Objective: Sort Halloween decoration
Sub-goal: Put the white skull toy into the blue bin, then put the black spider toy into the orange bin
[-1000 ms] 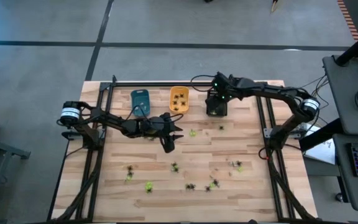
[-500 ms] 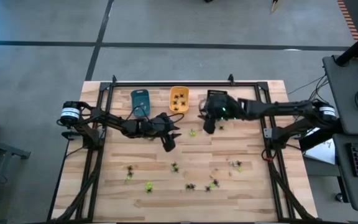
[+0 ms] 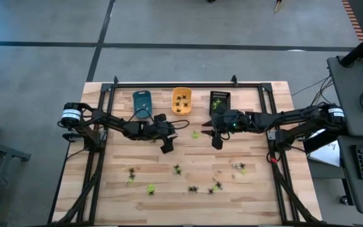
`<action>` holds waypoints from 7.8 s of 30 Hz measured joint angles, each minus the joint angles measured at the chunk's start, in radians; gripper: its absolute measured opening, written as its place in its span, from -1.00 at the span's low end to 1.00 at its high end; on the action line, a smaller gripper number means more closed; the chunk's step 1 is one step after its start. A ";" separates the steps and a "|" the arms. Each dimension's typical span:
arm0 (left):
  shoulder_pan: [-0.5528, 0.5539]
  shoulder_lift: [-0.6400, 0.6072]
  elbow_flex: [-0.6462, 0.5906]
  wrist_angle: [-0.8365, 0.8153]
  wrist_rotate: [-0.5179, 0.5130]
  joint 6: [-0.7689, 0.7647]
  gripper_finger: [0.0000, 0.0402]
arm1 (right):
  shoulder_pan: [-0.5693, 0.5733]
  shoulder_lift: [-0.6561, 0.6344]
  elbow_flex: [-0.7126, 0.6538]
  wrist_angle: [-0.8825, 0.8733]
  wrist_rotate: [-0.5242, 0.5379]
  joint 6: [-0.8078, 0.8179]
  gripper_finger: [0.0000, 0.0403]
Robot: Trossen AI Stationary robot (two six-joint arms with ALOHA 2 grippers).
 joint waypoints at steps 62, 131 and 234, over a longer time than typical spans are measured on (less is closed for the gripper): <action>0.047 0.111 0.000 0.102 0.090 0.183 -0.81 | -0.004 0.001 -0.008 0.032 0.009 0.068 -0.33; 0.047 0.208 0.000 0.431 0.193 0.162 -0.23 | 0.002 0.001 -0.037 0.033 0.006 0.061 -0.33; 0.553 -0.336 0.065 -0.544 0.011 0.008 -0.37 | -0.009 0.001 0.024 -0.001 -0.001 0.403 -0.33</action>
